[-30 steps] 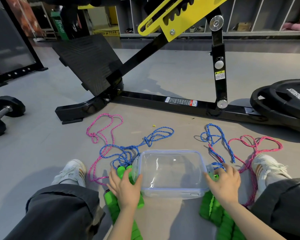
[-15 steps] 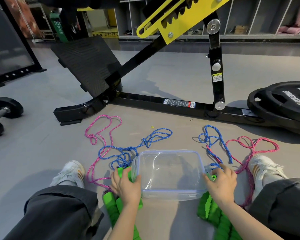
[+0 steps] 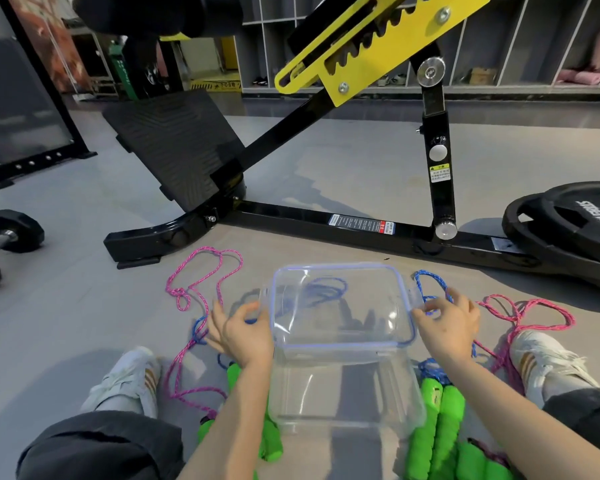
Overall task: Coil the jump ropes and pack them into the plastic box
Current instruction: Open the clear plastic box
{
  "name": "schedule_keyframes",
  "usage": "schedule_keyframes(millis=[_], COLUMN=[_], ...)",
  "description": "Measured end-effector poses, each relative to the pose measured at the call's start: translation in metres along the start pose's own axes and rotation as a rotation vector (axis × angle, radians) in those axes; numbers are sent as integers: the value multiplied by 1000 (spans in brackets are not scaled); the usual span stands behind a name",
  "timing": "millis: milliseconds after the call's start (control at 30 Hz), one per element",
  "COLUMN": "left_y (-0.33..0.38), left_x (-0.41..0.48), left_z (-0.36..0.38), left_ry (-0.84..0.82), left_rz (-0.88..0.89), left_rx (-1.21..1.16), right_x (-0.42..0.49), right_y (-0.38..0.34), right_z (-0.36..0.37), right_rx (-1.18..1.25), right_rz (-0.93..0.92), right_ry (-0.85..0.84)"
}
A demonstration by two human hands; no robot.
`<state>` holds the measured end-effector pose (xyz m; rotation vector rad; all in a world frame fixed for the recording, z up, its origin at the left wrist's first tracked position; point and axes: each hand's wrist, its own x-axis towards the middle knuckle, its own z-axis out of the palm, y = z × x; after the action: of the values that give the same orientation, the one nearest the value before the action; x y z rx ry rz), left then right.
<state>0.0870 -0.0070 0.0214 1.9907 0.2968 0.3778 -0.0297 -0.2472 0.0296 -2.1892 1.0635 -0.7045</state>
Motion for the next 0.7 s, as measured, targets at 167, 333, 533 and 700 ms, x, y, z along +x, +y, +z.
schedule_keyframes(millis=[167,333,533,700], left_y=[20,3,-41,-55], left_x=[36,73,75,47], left_z=[39,78,100,89], left_ry=[-28,-42,-159,-281], left_rz=[-43,15,94,93], left_rx=[-40,25,185,261], right_x=[52,85,82,59], right_y=[-5,-3,32,66], right_z=[21,61,96,88], right_rx=[15,16,-101,-198], right_rz=[46,71,83,96], right_ry=[-36,-80,-182,-258])
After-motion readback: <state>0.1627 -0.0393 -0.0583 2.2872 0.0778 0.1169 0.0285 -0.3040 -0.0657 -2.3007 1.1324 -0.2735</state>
